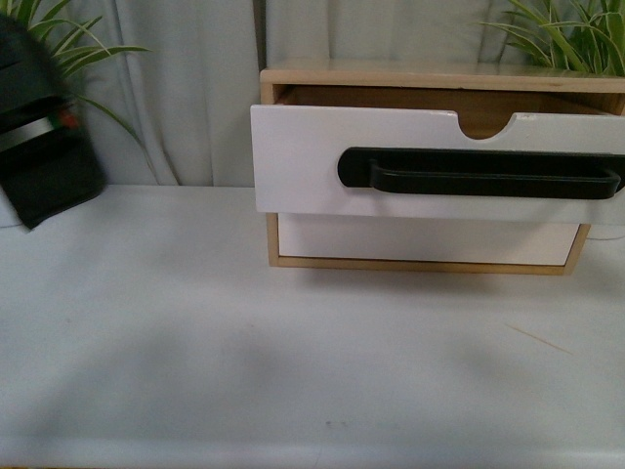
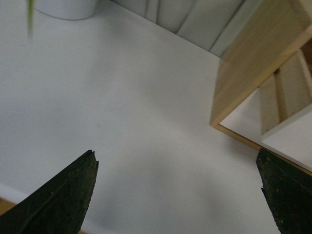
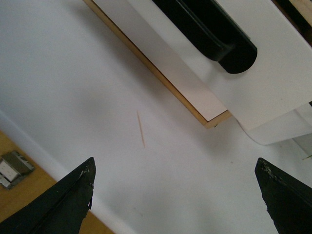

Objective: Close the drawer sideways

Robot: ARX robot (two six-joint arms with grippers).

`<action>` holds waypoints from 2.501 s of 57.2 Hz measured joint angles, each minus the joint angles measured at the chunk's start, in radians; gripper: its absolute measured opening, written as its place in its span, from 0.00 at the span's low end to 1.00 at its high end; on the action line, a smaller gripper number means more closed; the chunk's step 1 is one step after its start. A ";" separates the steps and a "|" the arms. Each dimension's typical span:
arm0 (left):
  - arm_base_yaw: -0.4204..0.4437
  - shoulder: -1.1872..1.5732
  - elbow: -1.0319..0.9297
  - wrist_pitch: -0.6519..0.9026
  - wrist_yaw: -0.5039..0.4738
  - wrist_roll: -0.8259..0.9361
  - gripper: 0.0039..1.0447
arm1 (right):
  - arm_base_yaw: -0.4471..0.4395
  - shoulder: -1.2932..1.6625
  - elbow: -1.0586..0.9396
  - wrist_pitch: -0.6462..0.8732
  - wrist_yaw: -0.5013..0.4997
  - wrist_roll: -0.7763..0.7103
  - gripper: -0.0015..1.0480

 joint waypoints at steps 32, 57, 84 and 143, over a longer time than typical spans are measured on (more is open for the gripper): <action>-0.015 0.356 0.293 0.091 0.134 -0.008 0.95 | 0.031 0.278 0.177 0.128 0.060 -0.047 0.91; 0.063 0.562 0.483 0.103 0.248 0.004 0.95 | 0.053 0.543 0.396 0.158 0.089 -0.058 0.91; 0.099 0.804 0.787 0.041 0.306 0.018 0.95 | 0.051 0.801 0.639 0.176 0.140 -0.060 0.91; 0.222 -0.046 -0.028 0.101 0.119 0.232 0.95 | 0.060 -0.063 0.055 0.123 0.183 0.186 0.91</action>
